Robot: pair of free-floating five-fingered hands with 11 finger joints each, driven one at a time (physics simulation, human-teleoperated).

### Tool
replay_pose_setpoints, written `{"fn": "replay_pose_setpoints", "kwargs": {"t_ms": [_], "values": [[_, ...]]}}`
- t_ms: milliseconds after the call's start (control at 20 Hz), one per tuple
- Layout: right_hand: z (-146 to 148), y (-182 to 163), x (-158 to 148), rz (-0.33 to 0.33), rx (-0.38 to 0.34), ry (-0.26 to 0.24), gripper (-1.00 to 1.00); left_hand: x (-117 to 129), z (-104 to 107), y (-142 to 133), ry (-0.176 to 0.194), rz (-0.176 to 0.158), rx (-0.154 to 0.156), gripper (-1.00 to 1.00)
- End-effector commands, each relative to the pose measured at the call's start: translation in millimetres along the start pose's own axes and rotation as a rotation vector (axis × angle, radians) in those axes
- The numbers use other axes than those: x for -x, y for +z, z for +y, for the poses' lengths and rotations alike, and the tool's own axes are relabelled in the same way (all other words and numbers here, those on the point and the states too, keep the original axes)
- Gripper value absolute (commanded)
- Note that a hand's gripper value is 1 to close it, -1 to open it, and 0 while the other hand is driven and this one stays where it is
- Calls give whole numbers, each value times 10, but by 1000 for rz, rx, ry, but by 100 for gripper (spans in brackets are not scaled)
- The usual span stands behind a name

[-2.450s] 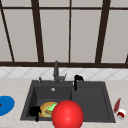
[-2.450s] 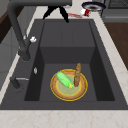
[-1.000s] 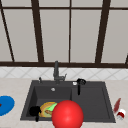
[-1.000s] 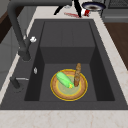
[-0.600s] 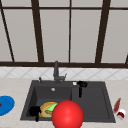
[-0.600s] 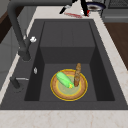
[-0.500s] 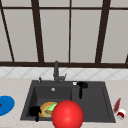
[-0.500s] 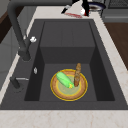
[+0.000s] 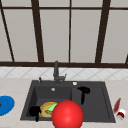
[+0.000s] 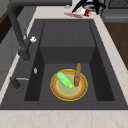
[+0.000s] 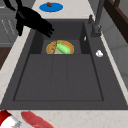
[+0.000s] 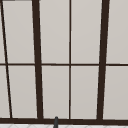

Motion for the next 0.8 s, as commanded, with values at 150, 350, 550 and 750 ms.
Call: {"fn": "replay_pose_setpoints", "kwargs": {"t_ms": [150,350,550,750], "values": [[240,447,87,-44,-26,-24,-100,0,0,0,0,0,0,0],[290,791,120,-47,-18,-22,-100,0,0,0,0,0,0,0],[344,1141,153,-45,-19,-13,-100,0,0,0,0,0,0,0],[368,1479,186,-49,-18,1,-100,0,0,0,0,0,0,0]]}}
